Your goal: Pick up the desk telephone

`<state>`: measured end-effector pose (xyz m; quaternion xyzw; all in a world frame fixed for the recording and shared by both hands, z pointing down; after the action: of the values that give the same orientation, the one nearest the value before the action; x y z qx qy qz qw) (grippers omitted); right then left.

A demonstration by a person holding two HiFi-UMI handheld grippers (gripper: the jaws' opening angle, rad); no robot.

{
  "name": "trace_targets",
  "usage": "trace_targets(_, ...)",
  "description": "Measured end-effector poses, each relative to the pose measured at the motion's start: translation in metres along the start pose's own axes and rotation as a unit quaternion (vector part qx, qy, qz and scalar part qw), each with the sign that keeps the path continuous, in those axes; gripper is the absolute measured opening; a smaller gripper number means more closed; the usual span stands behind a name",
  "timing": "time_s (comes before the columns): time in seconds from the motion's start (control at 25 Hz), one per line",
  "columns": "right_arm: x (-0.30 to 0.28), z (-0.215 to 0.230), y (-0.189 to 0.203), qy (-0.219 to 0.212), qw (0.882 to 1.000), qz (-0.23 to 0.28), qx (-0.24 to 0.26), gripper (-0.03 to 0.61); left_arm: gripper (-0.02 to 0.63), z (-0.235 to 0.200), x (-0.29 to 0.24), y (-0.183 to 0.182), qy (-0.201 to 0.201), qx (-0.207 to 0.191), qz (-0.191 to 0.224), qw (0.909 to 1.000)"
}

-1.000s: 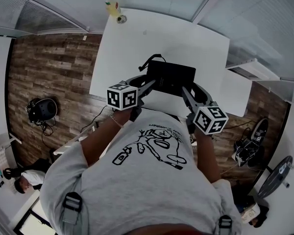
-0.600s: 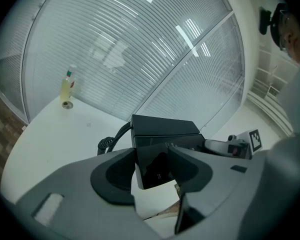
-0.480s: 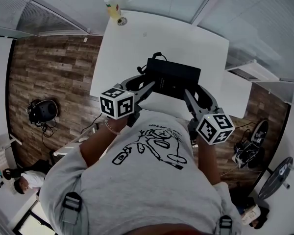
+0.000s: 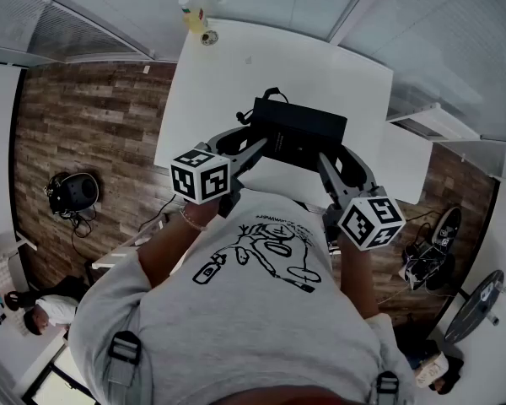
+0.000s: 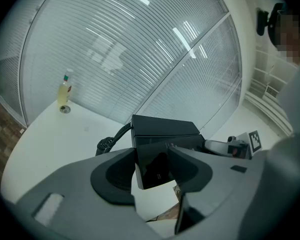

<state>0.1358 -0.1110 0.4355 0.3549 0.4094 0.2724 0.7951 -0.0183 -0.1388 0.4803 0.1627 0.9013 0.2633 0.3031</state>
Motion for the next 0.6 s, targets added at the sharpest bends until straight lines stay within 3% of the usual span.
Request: trace_targets(0.6,0.0004,-0.0012,-0.0043,0.002,1.000,0.007,-0.001,0.183,0.190,0.0013,0.0009,-0.0027,0.002,0.002,0.004,1.0000)
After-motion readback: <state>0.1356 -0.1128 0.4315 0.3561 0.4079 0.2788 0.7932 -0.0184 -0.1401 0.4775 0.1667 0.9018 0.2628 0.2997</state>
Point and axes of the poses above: the fingertips, and each gripper's own axes: x backward along the fingers, z to its right, y out of its underside, the point moved 1 cm from there along x, backward along the fingers, and after that the axes turned 4 degrees about x, right-handed, at the moved point
